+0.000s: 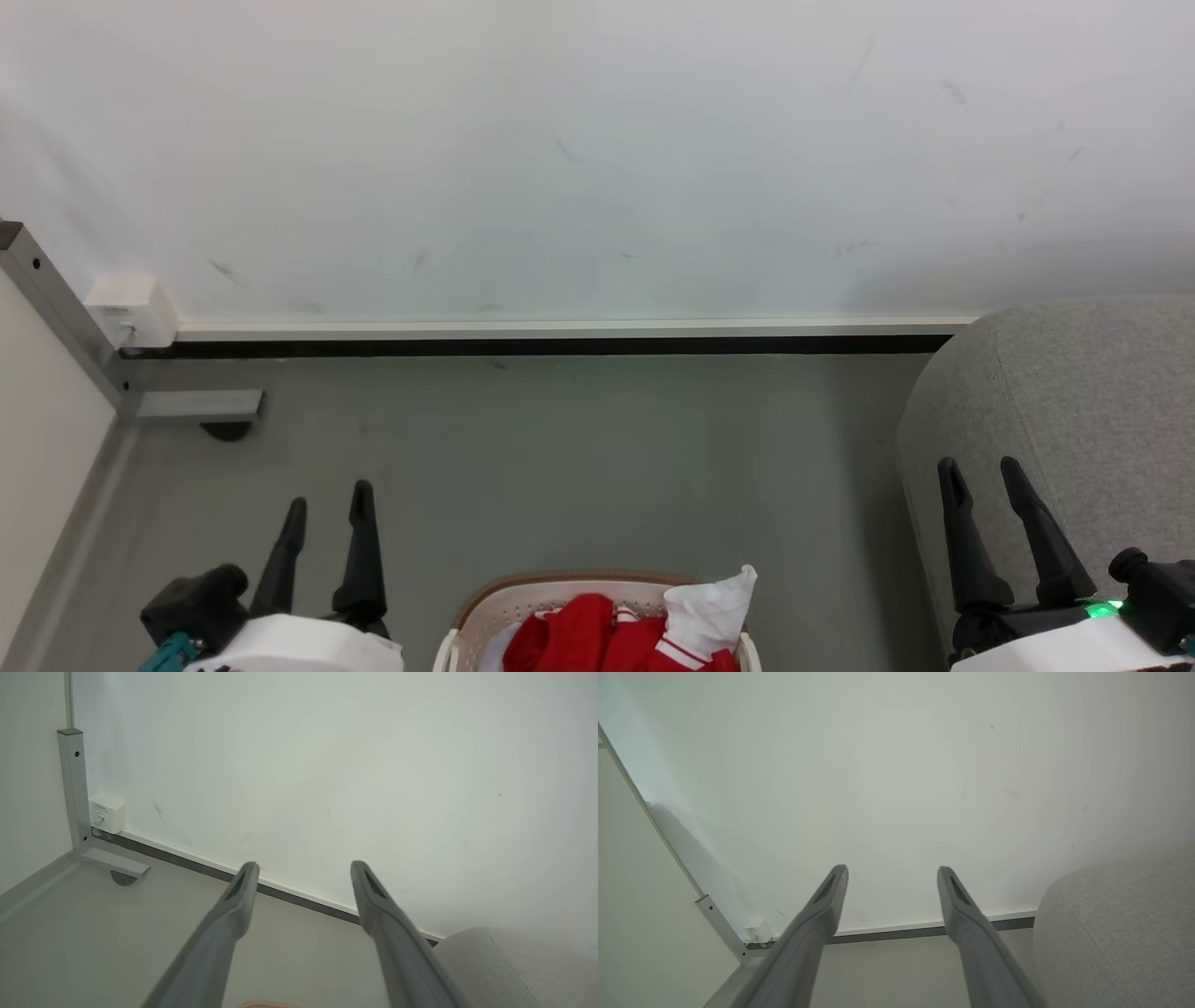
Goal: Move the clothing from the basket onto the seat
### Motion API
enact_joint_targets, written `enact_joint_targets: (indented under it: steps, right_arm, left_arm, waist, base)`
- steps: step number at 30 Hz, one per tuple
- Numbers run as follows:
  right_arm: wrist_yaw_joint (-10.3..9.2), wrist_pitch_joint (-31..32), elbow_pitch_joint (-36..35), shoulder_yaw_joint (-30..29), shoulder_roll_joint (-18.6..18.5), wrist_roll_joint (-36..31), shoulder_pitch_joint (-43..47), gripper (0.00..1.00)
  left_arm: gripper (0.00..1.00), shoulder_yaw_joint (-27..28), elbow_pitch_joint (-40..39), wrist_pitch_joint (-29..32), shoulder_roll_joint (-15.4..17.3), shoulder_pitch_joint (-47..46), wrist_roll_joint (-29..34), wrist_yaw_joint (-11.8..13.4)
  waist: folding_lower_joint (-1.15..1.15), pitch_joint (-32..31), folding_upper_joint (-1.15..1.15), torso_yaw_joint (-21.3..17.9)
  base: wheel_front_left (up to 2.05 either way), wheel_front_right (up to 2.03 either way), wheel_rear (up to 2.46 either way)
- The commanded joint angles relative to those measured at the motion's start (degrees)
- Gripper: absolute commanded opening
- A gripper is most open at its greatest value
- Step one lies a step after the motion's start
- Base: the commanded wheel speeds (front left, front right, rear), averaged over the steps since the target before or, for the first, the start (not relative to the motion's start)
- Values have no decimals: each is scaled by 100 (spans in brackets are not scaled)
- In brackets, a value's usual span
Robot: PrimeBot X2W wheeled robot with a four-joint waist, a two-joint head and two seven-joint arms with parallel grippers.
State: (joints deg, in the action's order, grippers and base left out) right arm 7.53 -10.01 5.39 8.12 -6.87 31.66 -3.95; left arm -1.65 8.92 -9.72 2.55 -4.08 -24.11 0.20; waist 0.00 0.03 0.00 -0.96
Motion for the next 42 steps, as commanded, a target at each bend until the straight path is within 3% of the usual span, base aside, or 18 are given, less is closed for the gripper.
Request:
enact_joint_targets:
  steps: [1, 42]
  right_arm:
    - [-5, -57, -20, -3, 7, -176, -2, 100]
    - [-8, -498, 41, 138, -25, -1713, 65, 100]
  left_arm:
    - [100, 22, -59, -80, 49, 39, 228, 33]
    - [100, -91, -227, -527, 52, 170, 1996, 148]
  waist:
    - [0, 0, 0, -9]
    - [0, -93, 0, -116]
  base:
    - [0, 0, 0]
    - [0, 0, 0]
